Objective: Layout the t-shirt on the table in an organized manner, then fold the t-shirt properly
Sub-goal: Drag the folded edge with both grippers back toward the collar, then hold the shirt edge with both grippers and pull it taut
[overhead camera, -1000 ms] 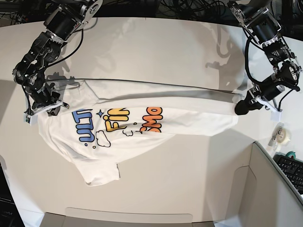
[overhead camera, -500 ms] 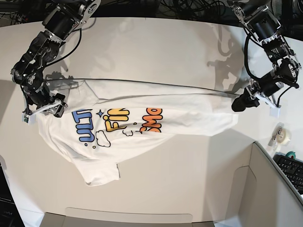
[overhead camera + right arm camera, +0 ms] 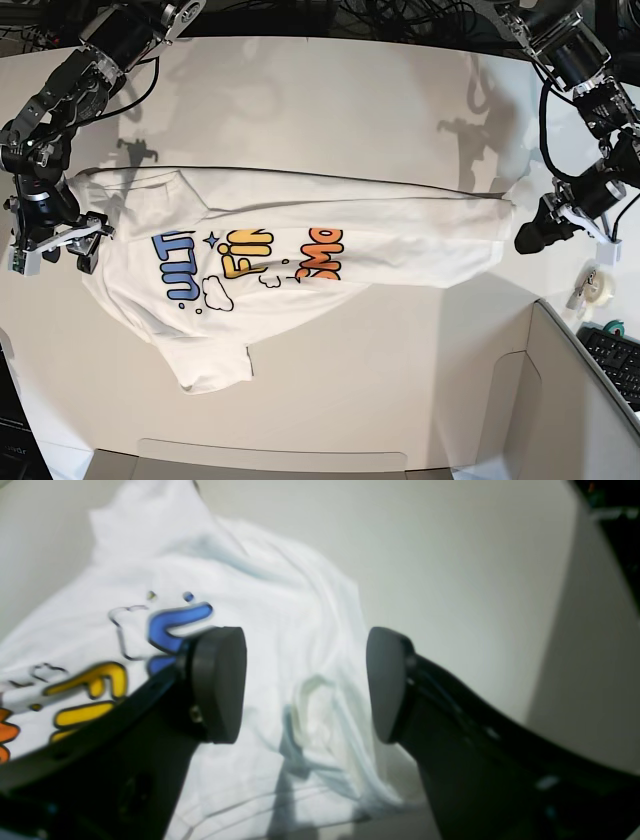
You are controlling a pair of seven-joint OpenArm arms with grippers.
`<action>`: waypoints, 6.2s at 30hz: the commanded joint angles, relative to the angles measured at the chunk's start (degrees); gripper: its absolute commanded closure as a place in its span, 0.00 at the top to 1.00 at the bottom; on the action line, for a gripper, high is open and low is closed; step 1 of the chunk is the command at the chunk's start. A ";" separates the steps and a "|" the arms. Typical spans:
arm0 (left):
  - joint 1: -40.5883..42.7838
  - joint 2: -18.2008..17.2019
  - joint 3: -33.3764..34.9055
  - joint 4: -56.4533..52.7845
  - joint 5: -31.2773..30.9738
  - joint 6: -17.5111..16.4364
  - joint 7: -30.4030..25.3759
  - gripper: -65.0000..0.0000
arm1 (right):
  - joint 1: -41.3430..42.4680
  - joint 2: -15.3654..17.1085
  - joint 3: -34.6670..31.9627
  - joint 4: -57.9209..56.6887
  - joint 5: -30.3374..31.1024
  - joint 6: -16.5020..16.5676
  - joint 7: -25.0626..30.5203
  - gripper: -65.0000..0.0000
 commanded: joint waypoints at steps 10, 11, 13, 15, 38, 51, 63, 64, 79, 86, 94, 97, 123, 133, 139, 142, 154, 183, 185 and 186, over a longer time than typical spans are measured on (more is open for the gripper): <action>-4.28 -1.66 28.10 3.13 12.20 -0.26 -6.58 0.00 | -1.52 -3.32 -5.06 -5.96 -0.78 0.21 1.76 0.08; -4.63 -1.66 30.38 3.22 15.72 -0.26 -7.73 0.00 | -1.43 -3.32 -5.06 -7.10 -1.74 0.21 1.76 0.00; -4.81 -1.66 33.81 3.22 22.92 -0.26 -9.75 0.00 | -1.34 -3.32 -5.14 -8.33 -4.65 0.21 1.76 0.00; -4.81 -1.57 35.75 3.48 28.73 -0.26 -11.07 0.00 | -1.34 -3.32 -5.14 -8.51 -7.37 0.21 2.47 0.00; -0.76 -1.57 37.59 5.85 41.91 -0.26 -15.99 0.00 | -7.23 -1.83 -23.61 -8.24 -31.19 -17.02 14.07 0.00; -0.76 -1.66 37.59 -4.34 41.91 -0.26 -23.02 0.00 | -7.59 0.72 -23.52 -16.07 -31.19 -20.80 14.16 0.00; 3.55 -2.71 37.59 -2.67 41.91 -0.26 -23.02 0.00 | -10.49 2.04 -23.61 -21.43 -31.19 -20.80 17.59 0.00; 4.25 -2.71 37.59 -1.62 41.91 -0.26 -22.93 0.00 | -11.01 2.04 -23.61 -21.34 -31.19 -20.80 17.76 0.00; 22.80 -2.71 33.99 18.78 41.91 -0.26 -22.32 0.00 | -24.38 3.27 -23.69 -8.51 -31.19 -20.45 17.59 0.00; 28.86 -2.71 27.75 23.26 41.91 -0.35 -22.32 0.00 | -30.53 5.47 -23.69 -3.67 -31.19 -20.45 17.59 0.00; 35.19 -2.71 24.14 27.92 41.91 -0.35 -22.32 0.00 | -35.54 7.32 -23.61 -0.42 -31.19 -20.45 17.50 0.00; 36.51 -2.71 24.14 28.27 41.91 -0.35 -22.32 0.00 | -36.25 7.32 -23.61 -0.33 -31.19 -20.45 17.50 0.00; 19.98 -2.36 29.33 23.08 41.65 -0.35 -16.34 0.00 | -35.54 6.88 -23.61 1.16 -31.19 -20.45 17.50 0.00; 21.92 -2.36 29.33 21.41 41.65 -0.35 -17.40 0.00 | -35.45 6.88 -23.61 0.99 -31.19 -20.45 17.50 0.00; 24.82 -2.54 29.15 20.54 41.83 -0.35 -19.95 0.00 | -35.81 7.05 -23.61 0.90 -31.19 -20.45 17.50 0.00; 26.14 -2.54 29.06 20.54 41.83 -0.35 -20.30 0.00 | -35.81 7.23 -23.69 0.90 -31.19 -20.45 17.50 0.00; 27.46 -2.54 28.98 20.54 41.83 -0.35 -20.30 0.00 | -34.05 7.05 -23.69 -6.49 -31.02 -20.36 17.50 0.00; 41.61 -2.45 25.37 25.55 41.83 -0.35 -21.79 0.00 | -46.53 7.32 -26.33 -0.77 -31.02 -20.36 17.50 0.00; 41.96 -2.45 23.70 25.72 41.74 -0.35 -21.88 0.00 | -46.53 7.40 -26.07 -0.77 -31.11 -20.36 17.50 0.00; 41.96 -2.45 23.17 25.99 41.74 -0.35 -21.88 0.00 | -46.53 8.11 -26.07 -0.86 -31.11 -20.36 17.50 0.00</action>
